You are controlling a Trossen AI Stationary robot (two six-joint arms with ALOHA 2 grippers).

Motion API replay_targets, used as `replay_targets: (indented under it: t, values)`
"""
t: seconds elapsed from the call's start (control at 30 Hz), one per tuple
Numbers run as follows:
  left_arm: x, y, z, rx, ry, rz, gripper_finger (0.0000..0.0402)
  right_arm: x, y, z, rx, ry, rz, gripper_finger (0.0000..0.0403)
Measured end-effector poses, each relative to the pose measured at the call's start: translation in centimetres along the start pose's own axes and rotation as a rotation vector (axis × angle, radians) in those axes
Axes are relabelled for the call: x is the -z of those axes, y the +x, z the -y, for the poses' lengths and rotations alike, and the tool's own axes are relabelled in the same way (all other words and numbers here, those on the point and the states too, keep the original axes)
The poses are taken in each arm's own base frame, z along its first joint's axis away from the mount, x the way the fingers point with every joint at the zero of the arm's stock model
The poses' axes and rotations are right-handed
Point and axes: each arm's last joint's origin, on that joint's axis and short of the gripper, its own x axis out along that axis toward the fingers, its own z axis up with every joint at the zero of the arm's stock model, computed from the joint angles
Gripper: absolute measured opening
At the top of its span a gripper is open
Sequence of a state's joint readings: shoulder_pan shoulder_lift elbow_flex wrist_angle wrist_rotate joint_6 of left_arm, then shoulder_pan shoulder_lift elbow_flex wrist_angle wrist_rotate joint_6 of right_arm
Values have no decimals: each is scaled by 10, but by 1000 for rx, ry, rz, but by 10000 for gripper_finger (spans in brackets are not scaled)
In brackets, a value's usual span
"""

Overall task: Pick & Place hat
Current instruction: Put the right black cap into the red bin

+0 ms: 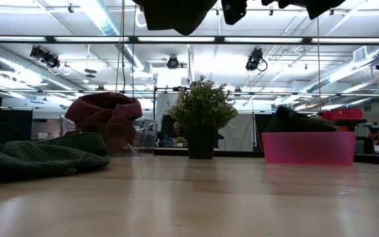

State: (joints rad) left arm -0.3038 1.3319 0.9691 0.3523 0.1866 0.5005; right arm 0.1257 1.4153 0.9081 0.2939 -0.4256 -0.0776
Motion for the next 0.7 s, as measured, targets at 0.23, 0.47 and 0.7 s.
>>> replay_targets:
  t: [0.23,0.47,0.7]
  values:
    - [2,0,-1,-8,3,-14,3,0,0,-5,-161,88,3,245]
    - [3,-1,-3,-16,1,-20,3,-3,1,-6,-172,82,27,244]
    - [4,-1,-5,-63,3,-46,3,-4,4,-13,-164,71,29,162]
